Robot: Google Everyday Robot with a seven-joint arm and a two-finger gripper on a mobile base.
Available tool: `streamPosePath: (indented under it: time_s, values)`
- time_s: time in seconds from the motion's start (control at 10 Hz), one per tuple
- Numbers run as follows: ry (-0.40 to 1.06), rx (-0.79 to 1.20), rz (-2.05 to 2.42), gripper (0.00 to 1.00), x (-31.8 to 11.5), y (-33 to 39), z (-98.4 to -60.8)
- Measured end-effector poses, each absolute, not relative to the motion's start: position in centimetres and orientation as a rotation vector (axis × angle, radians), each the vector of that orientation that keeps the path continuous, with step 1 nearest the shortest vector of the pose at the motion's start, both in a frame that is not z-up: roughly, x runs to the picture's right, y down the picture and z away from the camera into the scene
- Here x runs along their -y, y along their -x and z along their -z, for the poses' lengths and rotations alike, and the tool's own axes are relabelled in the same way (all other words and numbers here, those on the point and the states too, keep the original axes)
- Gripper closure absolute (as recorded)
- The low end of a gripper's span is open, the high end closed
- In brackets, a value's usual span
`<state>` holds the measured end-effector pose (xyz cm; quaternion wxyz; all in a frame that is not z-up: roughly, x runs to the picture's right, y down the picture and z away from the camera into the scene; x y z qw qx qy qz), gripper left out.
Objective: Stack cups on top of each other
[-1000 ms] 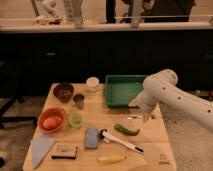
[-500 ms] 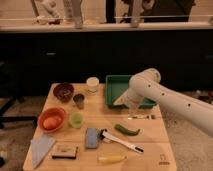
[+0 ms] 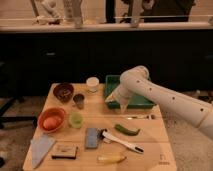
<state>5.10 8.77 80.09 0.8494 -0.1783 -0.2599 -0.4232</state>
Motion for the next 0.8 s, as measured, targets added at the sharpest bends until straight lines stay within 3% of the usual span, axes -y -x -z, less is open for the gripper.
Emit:
streamPosePath:
  time_s: [0.8]
  values:
    - [0.377,0.552,0.892,0.32,-8.71,-5.14,-80.42]
